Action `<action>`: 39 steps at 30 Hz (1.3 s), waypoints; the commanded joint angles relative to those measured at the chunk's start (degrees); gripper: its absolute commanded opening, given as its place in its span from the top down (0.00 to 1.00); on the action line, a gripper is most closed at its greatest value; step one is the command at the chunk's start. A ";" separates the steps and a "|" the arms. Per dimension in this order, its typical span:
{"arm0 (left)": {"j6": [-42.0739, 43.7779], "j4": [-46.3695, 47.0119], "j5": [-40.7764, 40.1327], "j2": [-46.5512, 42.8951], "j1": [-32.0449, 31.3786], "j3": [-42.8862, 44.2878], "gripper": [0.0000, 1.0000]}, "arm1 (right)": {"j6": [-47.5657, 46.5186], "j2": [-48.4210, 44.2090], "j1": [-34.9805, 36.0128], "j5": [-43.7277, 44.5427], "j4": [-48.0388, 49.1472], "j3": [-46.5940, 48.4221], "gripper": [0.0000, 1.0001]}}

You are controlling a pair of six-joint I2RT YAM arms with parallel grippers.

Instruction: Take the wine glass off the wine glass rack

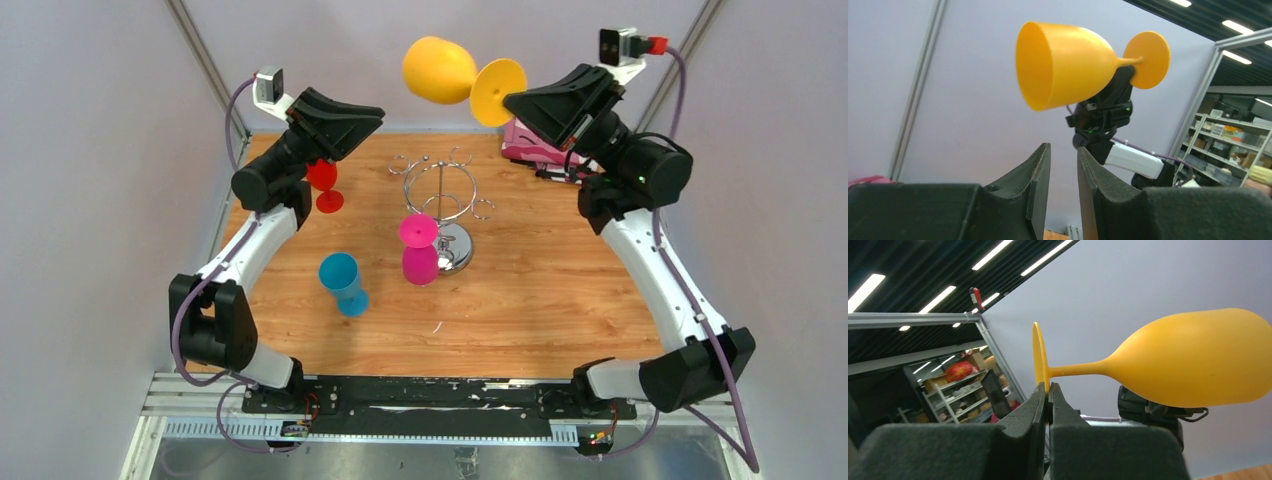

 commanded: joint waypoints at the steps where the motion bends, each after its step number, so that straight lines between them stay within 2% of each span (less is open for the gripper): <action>1: -2.47 8.25 1.72 -3.10 0.20 0.50 0.67 | 2.74 1.18 5.79 -0.65 8.46 -0.99 1.00; 2: -2.68 8.27 1.81 -3.13 0.20 0.66 0.62 | 2.43 1.54 6.98 -0.71 8.52 -1.17 1.00; 4: -3.20 8.20 2.26 -3.06 0.20 0.89 0.45 | 2.00 2.18 8.83 -0.59 8.78 -1.81 1.00; 6: -3.41 8.26 2.50 -3.13 0.24 0.67 0.40 | 1.90 2.44 9.65 -0.33 9.12 -2.57 1.00; 19: -2.71 8.26 2.04 -3.22 0.28 -0.59 0.36 | 1.55 1.75 12.38 -0.52 8.53 -5.90 1.00; 23: -3.09 8.32 2.24 -5.24 0.28 -1.00 0.38 | 4.98 4.84 14.42 1.13 15.53 -8.12 1.00; 27: -2.36 8.16 2.86 -10.04 0.28 -3.02 0.40 | 13.27 11.32 14.61 4.37 28.05 -7.60 1.00; 31: -1.96 8.16 3.98 -14.10 0.28 -4.58 0.47 | 13.07 14.93 15.24 4.43 28.39 -6.11 1.00; 39: -2.45 8.19 5.03 -16.90 0.28 -6.68 0.70 | 12.93 17.74 16.18 4.43 28.40 -5.92 1.00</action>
